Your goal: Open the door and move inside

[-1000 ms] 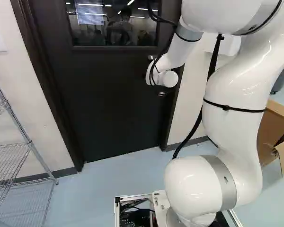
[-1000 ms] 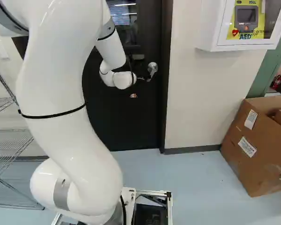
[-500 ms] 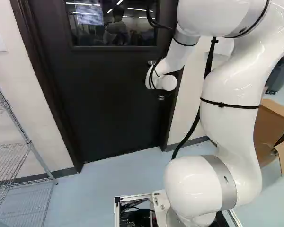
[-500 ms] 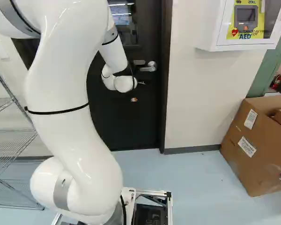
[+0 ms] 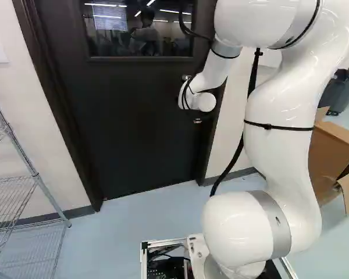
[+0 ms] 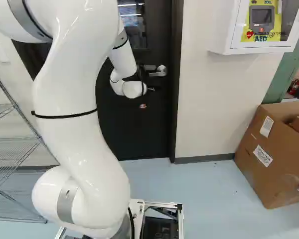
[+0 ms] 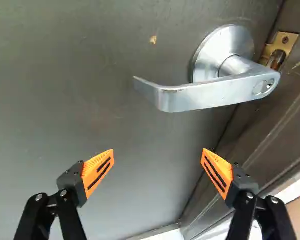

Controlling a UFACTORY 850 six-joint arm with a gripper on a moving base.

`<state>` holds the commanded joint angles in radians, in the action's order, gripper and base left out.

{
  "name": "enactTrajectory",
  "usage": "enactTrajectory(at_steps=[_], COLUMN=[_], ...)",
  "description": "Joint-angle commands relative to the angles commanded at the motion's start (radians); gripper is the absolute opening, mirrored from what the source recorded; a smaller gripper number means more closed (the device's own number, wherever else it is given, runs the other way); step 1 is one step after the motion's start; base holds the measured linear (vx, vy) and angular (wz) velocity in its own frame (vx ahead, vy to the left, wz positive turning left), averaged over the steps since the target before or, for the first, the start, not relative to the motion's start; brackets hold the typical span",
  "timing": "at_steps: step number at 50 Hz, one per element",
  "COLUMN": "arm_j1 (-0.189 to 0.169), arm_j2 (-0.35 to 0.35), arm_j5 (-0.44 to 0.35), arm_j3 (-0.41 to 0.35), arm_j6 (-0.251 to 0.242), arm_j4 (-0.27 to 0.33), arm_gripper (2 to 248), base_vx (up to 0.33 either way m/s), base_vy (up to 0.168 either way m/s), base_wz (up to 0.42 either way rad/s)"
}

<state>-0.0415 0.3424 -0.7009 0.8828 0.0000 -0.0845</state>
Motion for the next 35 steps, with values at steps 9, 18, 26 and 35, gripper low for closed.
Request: enactTrajectory(at_steps=[9,18,26,35], arm_j1=[0.006,0.014,0.023,0.033], arm_j2=[0.04,0.081,0.116,0.156], arm_j5=[0.005,0.011,0.012,0.012], arm_j3=[0.049,0.099,0.144,0.195], arm_j6=[0.0,0.0,0.0,0.0], arm_j4=[-0.068,-0.131,-0.149,-0.152], arm_gripper=[247,247,247,247], base_vx=[0.0,0.0,0.0,0.0], base_vy=[0.0,0.0,0.0,0.0], base_wz=[0.0,0.0,0.0,0.0])
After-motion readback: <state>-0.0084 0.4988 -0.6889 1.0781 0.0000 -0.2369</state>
